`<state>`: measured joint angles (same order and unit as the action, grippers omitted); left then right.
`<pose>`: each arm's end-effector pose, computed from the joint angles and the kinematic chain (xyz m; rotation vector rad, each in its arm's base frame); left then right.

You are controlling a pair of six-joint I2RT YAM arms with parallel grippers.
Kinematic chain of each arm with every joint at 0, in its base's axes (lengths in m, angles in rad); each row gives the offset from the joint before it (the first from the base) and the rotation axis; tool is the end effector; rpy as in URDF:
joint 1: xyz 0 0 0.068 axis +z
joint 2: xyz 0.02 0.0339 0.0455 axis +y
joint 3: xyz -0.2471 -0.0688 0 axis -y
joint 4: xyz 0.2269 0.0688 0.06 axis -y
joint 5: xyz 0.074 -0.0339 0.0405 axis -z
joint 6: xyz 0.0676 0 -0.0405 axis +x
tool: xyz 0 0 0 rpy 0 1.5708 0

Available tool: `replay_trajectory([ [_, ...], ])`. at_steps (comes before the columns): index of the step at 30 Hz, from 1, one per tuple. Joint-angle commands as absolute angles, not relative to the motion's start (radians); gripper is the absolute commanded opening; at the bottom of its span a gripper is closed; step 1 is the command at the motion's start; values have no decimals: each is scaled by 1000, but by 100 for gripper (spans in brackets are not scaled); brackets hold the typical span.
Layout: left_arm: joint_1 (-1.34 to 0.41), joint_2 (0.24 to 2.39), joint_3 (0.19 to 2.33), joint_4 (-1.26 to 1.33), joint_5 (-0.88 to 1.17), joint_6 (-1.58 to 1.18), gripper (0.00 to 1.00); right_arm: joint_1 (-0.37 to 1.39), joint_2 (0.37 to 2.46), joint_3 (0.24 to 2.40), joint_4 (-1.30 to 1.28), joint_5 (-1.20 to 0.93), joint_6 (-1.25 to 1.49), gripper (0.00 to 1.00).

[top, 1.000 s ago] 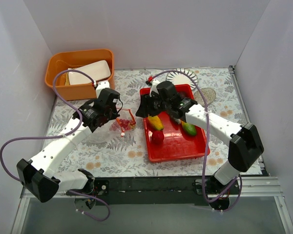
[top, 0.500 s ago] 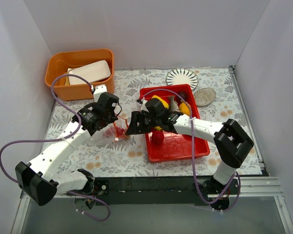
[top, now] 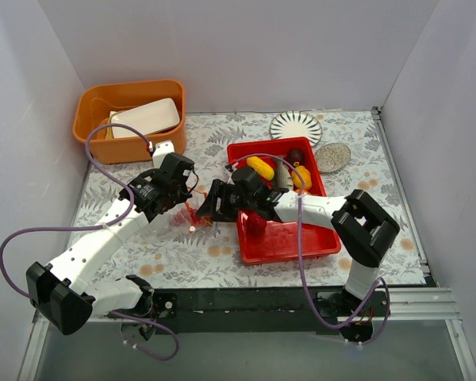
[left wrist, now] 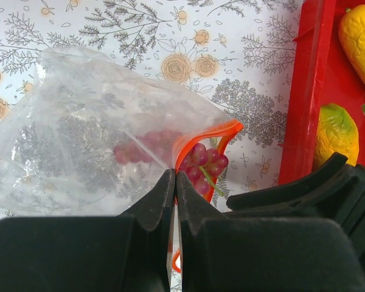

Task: Place the food in the zip-top bag and seal the zipper
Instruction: Adjust the zipper food storage bag at the center of the board.

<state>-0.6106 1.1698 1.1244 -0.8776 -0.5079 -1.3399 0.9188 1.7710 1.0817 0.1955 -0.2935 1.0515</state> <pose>0.2099 -0.1068 0.2845 -1.0312 2.1263 -0.3115 0.2299 0.3334 0.1919 -0.0525 2.4141 1.3940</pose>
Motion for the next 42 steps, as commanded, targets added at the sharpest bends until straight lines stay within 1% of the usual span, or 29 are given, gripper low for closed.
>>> replay_trajectory([
  [1, -609, 1132, 1117, -851, -514, -1348, 0, 925, 1802, 1097, 218, -252, 1147, 72],
  [8, -609, 1134, 1121, -853, -514, -1350, 0, 945, 1799, 1035, 276, -259, 1250, 73],
  [13, -609, 1129, 1123, -844, -500, -1351, 0, 959, 1859, 1054, 311, -302, 1281, 73],
  [16, -609, 1127, 1126, -841, -491, -1351, 0, 966, 1893, 1069, 327, -310, 1287, 70],
  [17, -609, 1127, 1123, -839, -485, -1351, 0, 966, 1902, 1075, 339, -317, 1292, 63],
  [18, -609, 1124, 1124, -838, -483, -1353, 0, 966, 1916, 1078, 350, -330, 1292, 53],
  [19, -609, 1123, 1124, -838, -483, -1353, 0, 966, 1917, 1077, 365, -331, 1292, 37],
  [20, -609, 1121, 1123, -836, -482, -1351, 0, 966, 1917, 1077, 373, -331, 1293, 13],
  [22, -609, 1118, 1127, -839, -485, -1351, 0, 968, 1904, 1071, 373, -313, 1276, 4],
  [26, -609, 1117, 1129, -847, -511, -1353, 0, 968, 1847, 1104, 273, -236, 1180, 1],
  [27, -609, 1115, 1131, -850, -517, -1350, 0, 969, 1824, 1124, 202, -192, 1098, 1],
  [29, -609, 1118, 1146, -862, -560, -1350, 0, 976, 1792, 1224, 76, -125, 1007, 1],
  [30, -606, 1117, 1150, -870, -577, -1361, 0, 982, 1781, 1258, -54, -36, 921, 1],
  [31, -603, 1117, 1155, -876, -604, -1362, 0, 985, 1775, 1344, -110, -5, 872, 1],
  [32, -597, 1112, 1164, -876, -615, -1364, 0, 988, 1764, 1388, -165, 62, 827, 1],
  [33, -578, 1108, 1166, -876, -626, -1368, 0, 994, 1767, 1440, -281, 149, 787, 1],
  [34, -565, 1101, 1166, -873, -627, -1371, 0, 994, 1772, 1491, -340, 187, 705, 1],
  [35, -551, 1088, 1164, -852, -626, -1370, 0, 997, 1788, 1596, -401, 227, 669, 1],
  [36, -519, 1075, 1158, -839, -624, -1373, 0, 1002, 1796, 1639, -432, 268, 619, 1],
  [37, -502, 1068, 1157, -828, -621, -1371, 0, 1005, 1805, 1679, -505, 288, 553, 1],
  [38, -485, 1048, 1152, -796, -608, -1370, 0, 1011, 1818, 1751, -529, 316, 519, 1],
  [42, -437, 1035, 1178, -776, -623, -1359, 0, 1014, 1884, 1897, -673, 336, 408, 1],
])
